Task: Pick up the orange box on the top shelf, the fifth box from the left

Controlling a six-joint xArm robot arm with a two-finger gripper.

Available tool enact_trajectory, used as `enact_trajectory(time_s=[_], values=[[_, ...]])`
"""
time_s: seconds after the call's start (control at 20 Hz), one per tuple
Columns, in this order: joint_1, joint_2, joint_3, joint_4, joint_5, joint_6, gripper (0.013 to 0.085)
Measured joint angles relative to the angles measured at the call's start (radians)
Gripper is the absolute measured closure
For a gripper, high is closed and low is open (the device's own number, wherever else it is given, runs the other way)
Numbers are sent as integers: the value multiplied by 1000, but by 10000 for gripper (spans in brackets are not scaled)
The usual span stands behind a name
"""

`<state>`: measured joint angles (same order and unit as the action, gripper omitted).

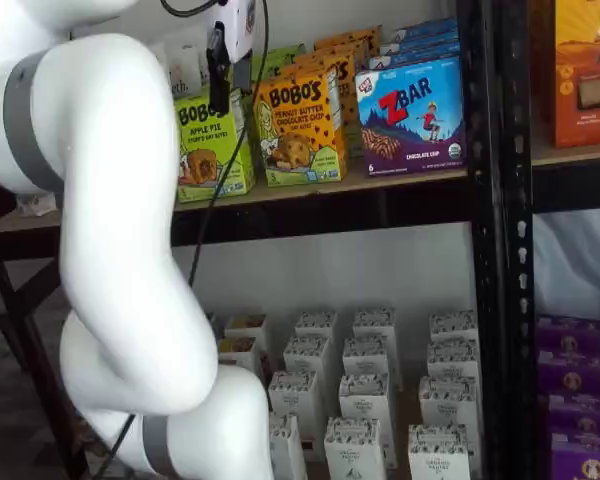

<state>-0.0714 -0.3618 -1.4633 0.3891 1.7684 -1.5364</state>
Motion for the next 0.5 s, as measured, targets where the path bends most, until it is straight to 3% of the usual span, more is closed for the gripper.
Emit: enact_trajectory(time_s=[0.15,0.5], values=[[22,-33,38,-54,-59,4,130],[9,-37,41,-51,-52,-6,130]])
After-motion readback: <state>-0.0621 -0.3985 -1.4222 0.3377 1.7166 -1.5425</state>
